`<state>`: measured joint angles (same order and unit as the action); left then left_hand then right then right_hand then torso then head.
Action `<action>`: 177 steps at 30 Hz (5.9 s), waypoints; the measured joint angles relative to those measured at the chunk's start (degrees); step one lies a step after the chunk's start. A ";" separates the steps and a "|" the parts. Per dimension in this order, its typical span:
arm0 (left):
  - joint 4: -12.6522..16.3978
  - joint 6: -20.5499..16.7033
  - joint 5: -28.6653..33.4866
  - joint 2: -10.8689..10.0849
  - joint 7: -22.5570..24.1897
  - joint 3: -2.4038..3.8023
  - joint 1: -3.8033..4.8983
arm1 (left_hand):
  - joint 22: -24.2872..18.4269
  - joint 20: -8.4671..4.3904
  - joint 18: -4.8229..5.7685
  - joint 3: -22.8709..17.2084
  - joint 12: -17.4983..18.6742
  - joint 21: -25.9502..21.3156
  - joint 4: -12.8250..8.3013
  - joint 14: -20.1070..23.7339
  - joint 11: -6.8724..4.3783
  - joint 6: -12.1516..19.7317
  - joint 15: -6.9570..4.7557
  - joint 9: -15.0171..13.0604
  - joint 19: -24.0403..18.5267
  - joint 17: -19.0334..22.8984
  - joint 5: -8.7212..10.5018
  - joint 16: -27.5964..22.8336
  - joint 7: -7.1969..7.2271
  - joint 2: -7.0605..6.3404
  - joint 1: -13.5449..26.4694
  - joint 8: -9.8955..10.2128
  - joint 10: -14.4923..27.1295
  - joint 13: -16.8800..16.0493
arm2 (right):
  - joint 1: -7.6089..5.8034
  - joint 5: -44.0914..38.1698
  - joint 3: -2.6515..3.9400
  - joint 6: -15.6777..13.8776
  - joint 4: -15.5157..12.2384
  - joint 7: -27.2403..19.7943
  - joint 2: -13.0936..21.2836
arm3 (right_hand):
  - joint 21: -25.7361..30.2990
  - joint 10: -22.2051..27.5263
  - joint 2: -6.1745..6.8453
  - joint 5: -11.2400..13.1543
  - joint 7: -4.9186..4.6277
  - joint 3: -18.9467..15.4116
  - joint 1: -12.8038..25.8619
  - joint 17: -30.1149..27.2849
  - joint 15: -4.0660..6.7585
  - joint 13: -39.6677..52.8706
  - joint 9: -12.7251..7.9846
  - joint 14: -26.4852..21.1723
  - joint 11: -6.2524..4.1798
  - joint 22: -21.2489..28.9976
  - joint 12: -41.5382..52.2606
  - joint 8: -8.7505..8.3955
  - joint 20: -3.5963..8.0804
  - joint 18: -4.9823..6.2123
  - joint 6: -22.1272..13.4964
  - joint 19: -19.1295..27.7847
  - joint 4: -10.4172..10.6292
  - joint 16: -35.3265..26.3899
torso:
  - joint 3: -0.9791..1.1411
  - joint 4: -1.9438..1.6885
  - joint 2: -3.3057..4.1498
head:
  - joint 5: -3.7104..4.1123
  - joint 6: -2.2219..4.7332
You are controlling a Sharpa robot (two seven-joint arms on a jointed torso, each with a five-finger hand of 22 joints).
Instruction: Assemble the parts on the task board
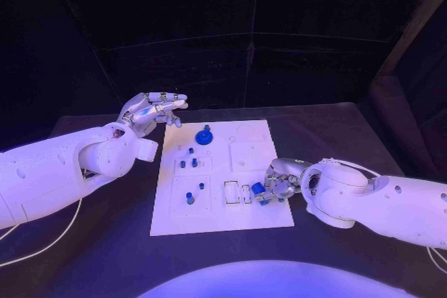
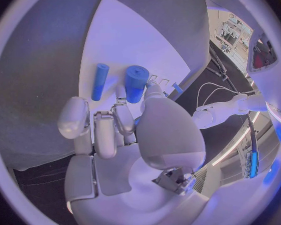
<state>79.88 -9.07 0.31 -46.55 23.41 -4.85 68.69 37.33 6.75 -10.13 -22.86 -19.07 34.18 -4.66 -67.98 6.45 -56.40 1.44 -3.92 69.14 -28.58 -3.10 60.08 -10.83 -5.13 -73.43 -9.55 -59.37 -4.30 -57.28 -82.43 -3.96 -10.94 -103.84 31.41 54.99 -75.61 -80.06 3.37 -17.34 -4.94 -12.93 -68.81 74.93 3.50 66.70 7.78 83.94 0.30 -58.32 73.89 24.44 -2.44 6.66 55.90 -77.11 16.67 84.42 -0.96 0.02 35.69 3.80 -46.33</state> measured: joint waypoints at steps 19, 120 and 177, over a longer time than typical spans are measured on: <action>0.05 0.15 0.00 -0.17 -0.10 0.00 0.00 | 0.01 0.00 0.00 0.00 0.00 0.00 0.00 0.00 0.00 0.00 0.00 0.00 0.00 -0.01 0.00 0.00 0.00 0.00 0.00 0.00 0.00 0.00 | 0.81 0.17 0.05 -3.15 -0.66 -0.10 0.44 | -0.50 -0.41 -4.25 -6.56 0.63 1.72 -3.96 -0.01 0.22 2.33 -0.35 0.18 -0.42 -0.97 0.46 1.85 0.40 0.00 -0.07 -0.40 -0.90 0.46 | 0.03 0.03 -0.09 | -0.51 -0.15; -0.23 0.67 0.01 0.09 -0.54 -0.05 0.00 | -0.05 0.19 0.00 0.32 0.00 -0.22 -0.01 0.21 0.00 0.00 0.21 0.00 -0.19 0.14 0.00 0.00 0.00 0.00 0.00 0.00 0.42 0.05 | -0.49 5.27 0.17 -14.03 -5.05 -4.54 5.94 | 0.70 -0.90 -2.39 -0.52 0.18 3.16 -5.27 -0.01 0.58 3.30 2.50 0.20 -0.28 0.54 -4.33 1.14 0.39 0.00 -2.05 -0.18 -3.64 -0.08 | 0.03 0.13 -0.09 | -1.12 0.81; -0.17 0.71 0.01 -0.04 -0.63 -0.07 0.00 | -0.16 0.19 0.00 0.31 -0.31 -0.22 -0.01 0.21 0.31 0.42 0.21 0.00 -0.19 0.25 0.00 0.00 -0.01 0.22 0.22 -0.23 0.73 0.02 | 0.23 -5.85 0.15 0.99 -0.32 2.64 3.91 | 1.75 0.04 -1.94 0.25 1.64 0.74 -11.19 -0.02 0.81 1.52 4.49 0.00 -1.01 2.09 -7.00 0.85 0.42 0.00 3.88 0.64 -5.19 -1.09 | 0.10 0.04 -0.02 | -0.06 0.20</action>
<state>79.71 -8.36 0.32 -46.58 22.78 -4.92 68.69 37.17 6.94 -10.13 -22.54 -19.37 33.96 -4.67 -67.78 6.76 -55.98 1.65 -3.92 68.95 -28.34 -3.10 60.08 -10.84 -4.91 -73.21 -9.78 -58.65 -4.27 -57.05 -88.29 -3.81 -9.95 -104.16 34.06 58.90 -73.86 -80.02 1.43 -17.09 -3.30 -12.18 -80.00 74.90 4.31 68.22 12.27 83.94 -0.71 -56.23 66.89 25.29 -2.03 6.66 59.78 -76.47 11.49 83.33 -0.86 0.06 35.67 3.74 -46.13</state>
